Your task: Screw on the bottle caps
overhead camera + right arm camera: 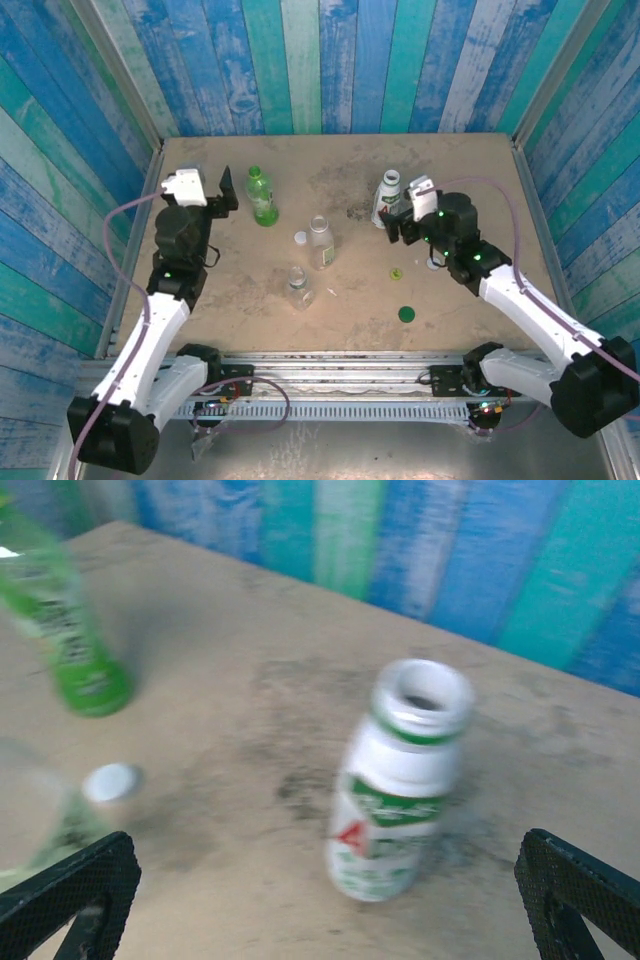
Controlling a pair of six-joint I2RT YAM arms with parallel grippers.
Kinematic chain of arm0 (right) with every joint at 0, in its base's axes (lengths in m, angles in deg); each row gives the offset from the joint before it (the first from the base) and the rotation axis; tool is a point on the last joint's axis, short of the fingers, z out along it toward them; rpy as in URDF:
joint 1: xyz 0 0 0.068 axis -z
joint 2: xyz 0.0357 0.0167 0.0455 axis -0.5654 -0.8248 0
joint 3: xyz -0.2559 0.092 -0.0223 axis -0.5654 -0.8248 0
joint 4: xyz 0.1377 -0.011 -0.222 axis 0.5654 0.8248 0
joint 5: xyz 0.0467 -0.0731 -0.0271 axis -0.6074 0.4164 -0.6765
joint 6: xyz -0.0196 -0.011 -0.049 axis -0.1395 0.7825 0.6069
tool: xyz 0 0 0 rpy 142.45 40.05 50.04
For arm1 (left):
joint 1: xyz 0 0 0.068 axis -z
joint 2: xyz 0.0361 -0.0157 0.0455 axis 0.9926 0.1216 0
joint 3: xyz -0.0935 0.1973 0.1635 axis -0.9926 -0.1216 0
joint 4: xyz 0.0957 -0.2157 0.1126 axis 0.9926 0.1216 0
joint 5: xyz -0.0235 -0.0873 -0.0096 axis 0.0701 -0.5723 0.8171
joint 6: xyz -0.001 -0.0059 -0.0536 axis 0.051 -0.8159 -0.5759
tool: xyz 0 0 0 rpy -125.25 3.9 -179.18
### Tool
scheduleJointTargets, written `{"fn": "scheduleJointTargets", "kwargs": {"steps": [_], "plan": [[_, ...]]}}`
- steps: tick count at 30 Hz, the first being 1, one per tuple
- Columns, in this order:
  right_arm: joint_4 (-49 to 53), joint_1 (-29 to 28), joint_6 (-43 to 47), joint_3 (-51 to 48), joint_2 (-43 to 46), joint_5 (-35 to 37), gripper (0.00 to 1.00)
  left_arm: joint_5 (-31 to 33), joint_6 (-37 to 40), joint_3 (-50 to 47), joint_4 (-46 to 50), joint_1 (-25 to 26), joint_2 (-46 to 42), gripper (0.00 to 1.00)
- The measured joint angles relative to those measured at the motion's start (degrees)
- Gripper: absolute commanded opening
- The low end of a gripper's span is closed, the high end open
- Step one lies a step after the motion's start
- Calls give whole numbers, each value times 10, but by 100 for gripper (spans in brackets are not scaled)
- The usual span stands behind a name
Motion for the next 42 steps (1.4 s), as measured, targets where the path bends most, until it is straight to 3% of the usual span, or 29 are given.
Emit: {"fn": "scheduleJointTargets", "kwargs": {"steps": [8,9,14,25,42], "plan": [[78,-198,-17,89,-43,3,90,-111,42,21,127,2,-72,94],[84,-221,-18,104,-61,5,85,-124,54,20,141,2,-86,94],[107,-293,-26,174,-155,10,77,-193,107,17,217,2,-140,94],[178,-316,-29,296,-317,-3,73,-271,172,-8,336,2,-189,94],[204,-318,-31,299,-337,-46,48,-268,191,-60,338,14,-227,94]]}}
